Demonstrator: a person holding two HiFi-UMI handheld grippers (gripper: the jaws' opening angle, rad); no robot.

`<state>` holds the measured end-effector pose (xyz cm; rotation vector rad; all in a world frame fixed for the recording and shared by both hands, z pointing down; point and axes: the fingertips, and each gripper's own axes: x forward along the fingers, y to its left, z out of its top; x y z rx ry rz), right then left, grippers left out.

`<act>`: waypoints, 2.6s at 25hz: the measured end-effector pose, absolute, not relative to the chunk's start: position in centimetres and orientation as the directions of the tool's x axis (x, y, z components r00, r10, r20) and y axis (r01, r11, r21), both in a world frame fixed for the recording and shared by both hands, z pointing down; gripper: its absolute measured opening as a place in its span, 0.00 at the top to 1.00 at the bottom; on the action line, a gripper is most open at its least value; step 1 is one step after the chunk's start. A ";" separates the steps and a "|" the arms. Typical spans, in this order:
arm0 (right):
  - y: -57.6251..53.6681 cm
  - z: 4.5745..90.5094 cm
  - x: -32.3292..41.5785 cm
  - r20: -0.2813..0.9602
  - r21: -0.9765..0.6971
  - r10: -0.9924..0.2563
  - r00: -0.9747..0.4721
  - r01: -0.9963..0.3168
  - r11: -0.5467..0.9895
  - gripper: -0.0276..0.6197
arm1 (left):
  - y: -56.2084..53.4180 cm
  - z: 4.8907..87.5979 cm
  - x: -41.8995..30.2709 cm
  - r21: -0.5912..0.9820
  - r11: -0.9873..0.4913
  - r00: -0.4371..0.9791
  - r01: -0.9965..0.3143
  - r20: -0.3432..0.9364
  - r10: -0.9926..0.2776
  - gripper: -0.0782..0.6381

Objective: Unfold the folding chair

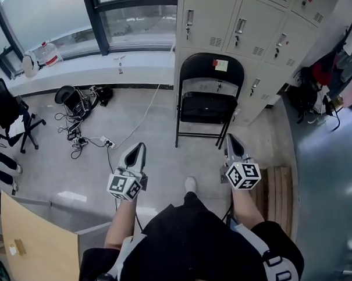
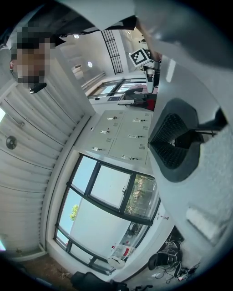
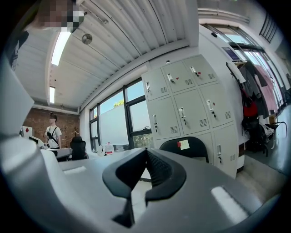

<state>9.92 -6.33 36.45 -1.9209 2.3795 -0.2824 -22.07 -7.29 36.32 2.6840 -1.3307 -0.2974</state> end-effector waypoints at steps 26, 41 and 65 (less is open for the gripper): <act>-26.9 41.1 21.9 0.153 -0.294 -0.958 -0.242 -0.937 0.189 0.95 | -27.7 37.0 -7.9 0.192 -0.612 0.609 -0.768 -0.077 -0.789 0.89; -35.2 42.3 22.4 0.229 -0.323 -0.965 -0.124 -0.945 0.045 0.95 | -39.2 38.4 -6.2 0.206 -0.701 0.704 -0.683 -0.071 -0.707 0.89; -38.8 49.7 19.8 0.426 -0.347 -0.891 0.157 -0.881 -0.321 0.95 | -56.7 47.0 -0.8 0.208 -0.875 0.898 -0.437 0.155 -0.412 0.77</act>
